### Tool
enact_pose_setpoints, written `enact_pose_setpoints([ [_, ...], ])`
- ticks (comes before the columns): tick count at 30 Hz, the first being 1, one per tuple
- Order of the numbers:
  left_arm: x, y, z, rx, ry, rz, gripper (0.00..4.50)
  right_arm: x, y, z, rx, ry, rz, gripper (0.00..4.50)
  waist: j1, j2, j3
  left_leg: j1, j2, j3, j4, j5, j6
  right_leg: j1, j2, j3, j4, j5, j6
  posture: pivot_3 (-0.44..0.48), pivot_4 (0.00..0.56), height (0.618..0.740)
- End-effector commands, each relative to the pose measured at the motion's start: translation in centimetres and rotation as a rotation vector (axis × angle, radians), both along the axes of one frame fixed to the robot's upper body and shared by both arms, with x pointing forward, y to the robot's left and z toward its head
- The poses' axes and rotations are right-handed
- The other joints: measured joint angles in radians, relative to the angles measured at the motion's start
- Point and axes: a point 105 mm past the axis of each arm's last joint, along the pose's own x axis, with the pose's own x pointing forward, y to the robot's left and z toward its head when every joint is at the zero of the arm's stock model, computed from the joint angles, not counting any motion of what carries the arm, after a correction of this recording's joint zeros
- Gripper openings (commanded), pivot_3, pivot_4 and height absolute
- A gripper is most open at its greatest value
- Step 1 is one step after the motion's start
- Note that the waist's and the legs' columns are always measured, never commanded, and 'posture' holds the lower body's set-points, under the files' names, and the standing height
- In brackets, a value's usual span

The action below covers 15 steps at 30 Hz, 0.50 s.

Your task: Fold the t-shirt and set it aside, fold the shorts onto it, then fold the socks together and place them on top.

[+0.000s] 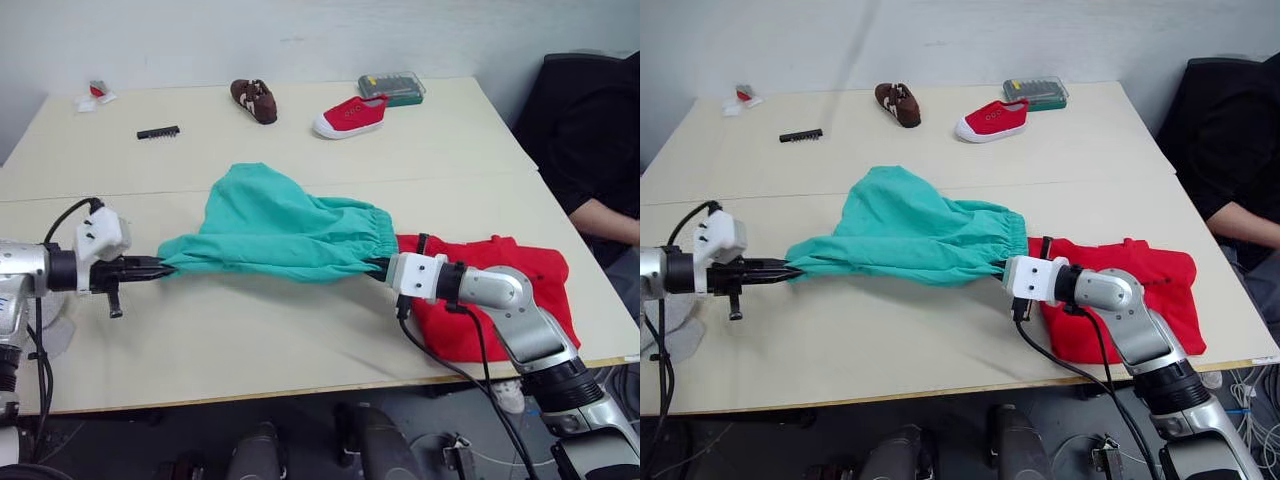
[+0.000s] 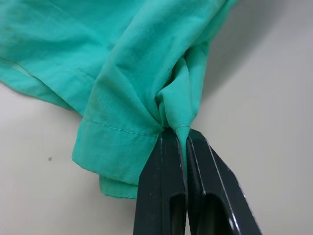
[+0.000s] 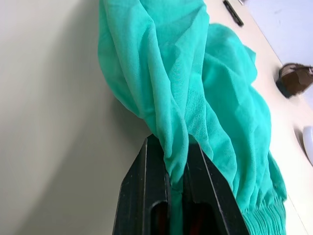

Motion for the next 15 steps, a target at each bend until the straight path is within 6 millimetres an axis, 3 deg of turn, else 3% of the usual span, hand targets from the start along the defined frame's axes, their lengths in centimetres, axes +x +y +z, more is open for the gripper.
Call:
enact_pose_setpoints([
  [1, 0.6, 0.4, 0.5, 0.069, -0.054, 0.026, 0.46, -0.1, 0.4, 1.6, 0.023, -0.048, 0.028, 0.00, 0.001, 0.000, 0.000, 0.000, 0.000, 0.000, 0.000, 0.000, 0.000, 0.000, 0.000, 0.000, 0.000, 0.000, 0.000, 0.000, 0.150, 0.740],
  [5, 0.8, 0.1, -0.6, 0.132, -0.063, -0.004, 1.51, -0.4, 0.5, 1.4, 0.030, -0.022, 0.038, 0.00, 0.001, 0.000, 0.000, -0.001, 0.000, 0.000, 0.000, 0.000, 0.000, 0.000, 0.000, 0.000, 0.000, 0.000, 0.000, 0.000, 0.150, 0.740],
  [7, 0.3, -0.4, -0.9, 0.126, -0.043, -0.039, 1.51, -0.9, 0.5, 1.2, 0.033, 0.007, 0.056, 0.00, 0.001, 0.000, 0.000, -0.001, 0.000, 0.000, 0.000, 0.000, 0.000, 0.000, 0.000, 0.000, -0.001, 0.000, 0.000, 0.000, 0.150, 0.740],
  [9, -1.2, -1.1, -1.6, 0.113, 0.030, -0.107, 1.18, -2.2, 0.6, 0.8, 0.041, 0.095, 0.103, 0.00, -0.001, 0.000, 0.000, -0.001, 0.000, 0.000, 0.000, 0.000, 0.000, 0.000, 0.000, 0.000, -0.001, 0.000, 0.000, 0.000, 0.150, 0.740],
  [13, -5.2, -2.3, -2.6, 0.078, 0.258, -0.250, 0.02, -6.3, 0.7, 0.5, 0.091, 0.383, 0.236, 0.00, -0.002, 0.000, 0.000, -0.001, 0.002, 0.001, -0.001, -0.002, 0.000, -0.001, 0.002, 0.001, -0.001, -0.001, -0.001, 0.000, 0.150, 0.740],
  [15, -5.5, -2.6, -2.4, 0.058, 0.280, -0.261, 0.02, -6.5, 0.5, 0.7, 0.104, 0.418, 0.228, 0.00, 0.001, 0.000, 0.000, -0.001, 0.003, 0.001, 0.001, -0.003, 0.000, -0.001, 0.002, 0.001, -0.002, -0.001, -0.001, 0.000, 0.150, 0.740],
])
